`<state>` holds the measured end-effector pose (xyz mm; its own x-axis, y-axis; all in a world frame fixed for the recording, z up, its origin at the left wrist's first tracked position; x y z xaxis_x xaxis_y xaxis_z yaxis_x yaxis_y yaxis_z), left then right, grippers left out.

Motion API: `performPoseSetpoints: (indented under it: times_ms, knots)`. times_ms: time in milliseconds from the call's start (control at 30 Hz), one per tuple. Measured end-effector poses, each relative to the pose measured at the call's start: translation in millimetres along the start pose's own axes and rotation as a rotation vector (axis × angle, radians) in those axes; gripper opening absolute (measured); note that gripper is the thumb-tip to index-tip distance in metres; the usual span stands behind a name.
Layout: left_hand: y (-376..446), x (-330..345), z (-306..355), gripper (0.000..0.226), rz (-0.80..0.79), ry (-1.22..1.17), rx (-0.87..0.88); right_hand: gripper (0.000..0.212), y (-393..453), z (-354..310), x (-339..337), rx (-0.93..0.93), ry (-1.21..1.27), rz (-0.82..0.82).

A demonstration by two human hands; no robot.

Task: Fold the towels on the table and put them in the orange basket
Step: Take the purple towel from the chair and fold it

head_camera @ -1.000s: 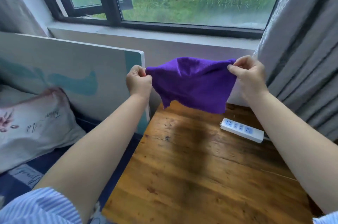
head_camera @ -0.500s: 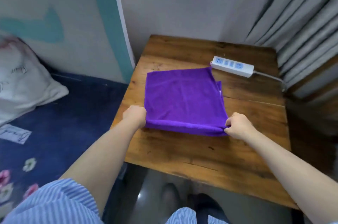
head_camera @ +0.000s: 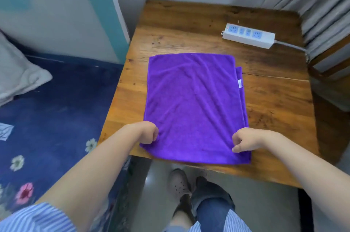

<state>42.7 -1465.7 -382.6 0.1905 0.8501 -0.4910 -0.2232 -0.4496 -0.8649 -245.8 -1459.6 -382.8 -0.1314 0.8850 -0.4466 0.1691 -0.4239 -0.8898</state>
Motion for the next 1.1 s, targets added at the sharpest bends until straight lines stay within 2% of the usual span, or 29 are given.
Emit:
performPoseSetpoints:
  times_ms: [100,200,333,400,500,600,800,867,967,1033,1067,1100]
  knots:
    - [12,-15,-8,0.039,0.063,-0.069,0.005,0.033,7,0,-20,-0.007,0.072,0.075]
    - [25,-37,-18,0.035,0.257,-0.158,-0.039,0.035,18,3,-44,-0.023,0.181,0.324]
    - [45,-74,-26,0.033,0.442,-0.257,-0.077,0.015,39,11,-84,-0.018,0.286,0.690]
    - [54,-91,-30,0.032,0.501,-0.299,-0.098,0.016,51,13,-102,-0.034,0.287,0.793]
    - [74,-118,-36,0.035,0.544,-0.327,-0.149,0.020,78,21,-129,-0.046,0.239,0.849]
    - [94,-142,-39,0.038,0.592,-0.341,-0.194,0.031,96,28,-155,0.017,0.225,0.875]
    - [126,-172,-45,0.039,0.683,-0.325,-0.310,0.054,121,38,-190,0.196,0.235,0.746]
    - [136,-176,-49,0.040,0.657,-0.329,-0.380,0.049,128,43,-194,0.228,0.238,0.753]
    - [148,-176,-57,0.032,0.659,-0.269,-0.438,0.029,133,50,-198,0.190,0.232,0.782]
    - [150,-178,-60,0.029,0.684,-0.290,-0.404,0.009,131,53,-197,0.089,0.302,0.817]
    - [147,-180,-59,0.029,0.701,-0.331,-0.356,0.006,126,54,-198,0.026,0.357,0.834]
    - [143,-180,-57,0.026,0.706,-0.379,-0.285,0.018,121,54,-197,-0.030,0.420,0.841]
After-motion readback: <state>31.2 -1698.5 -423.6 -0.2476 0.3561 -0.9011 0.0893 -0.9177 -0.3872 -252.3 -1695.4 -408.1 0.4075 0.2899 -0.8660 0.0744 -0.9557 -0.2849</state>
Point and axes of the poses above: each hand's wrist, its own y-axis towards the middle knuckle, its own x-axis out of the palm, z = x × y, the point moved 1 cm from there along y, towards the middle knuckle, and after that the axes turned 2 degrees about x, right-handed, at the moved point
